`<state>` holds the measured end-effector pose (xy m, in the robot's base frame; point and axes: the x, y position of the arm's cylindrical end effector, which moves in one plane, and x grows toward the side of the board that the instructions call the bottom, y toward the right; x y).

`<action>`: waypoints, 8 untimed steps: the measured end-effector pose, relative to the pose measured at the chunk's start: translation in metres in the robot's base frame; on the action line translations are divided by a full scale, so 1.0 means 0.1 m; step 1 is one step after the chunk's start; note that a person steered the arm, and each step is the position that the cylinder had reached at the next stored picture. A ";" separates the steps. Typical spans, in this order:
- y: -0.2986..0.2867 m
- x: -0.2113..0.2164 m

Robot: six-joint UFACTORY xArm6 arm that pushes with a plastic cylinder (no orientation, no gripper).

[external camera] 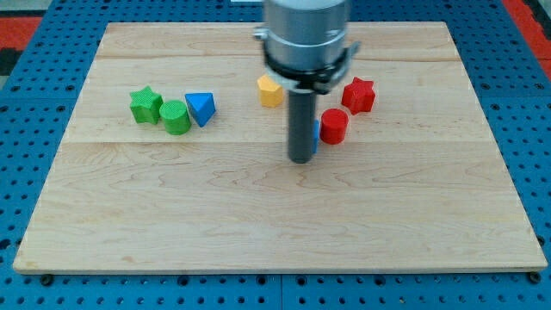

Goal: Push the blue cube into the red circle

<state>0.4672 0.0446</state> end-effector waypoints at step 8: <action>-0.41 -0.32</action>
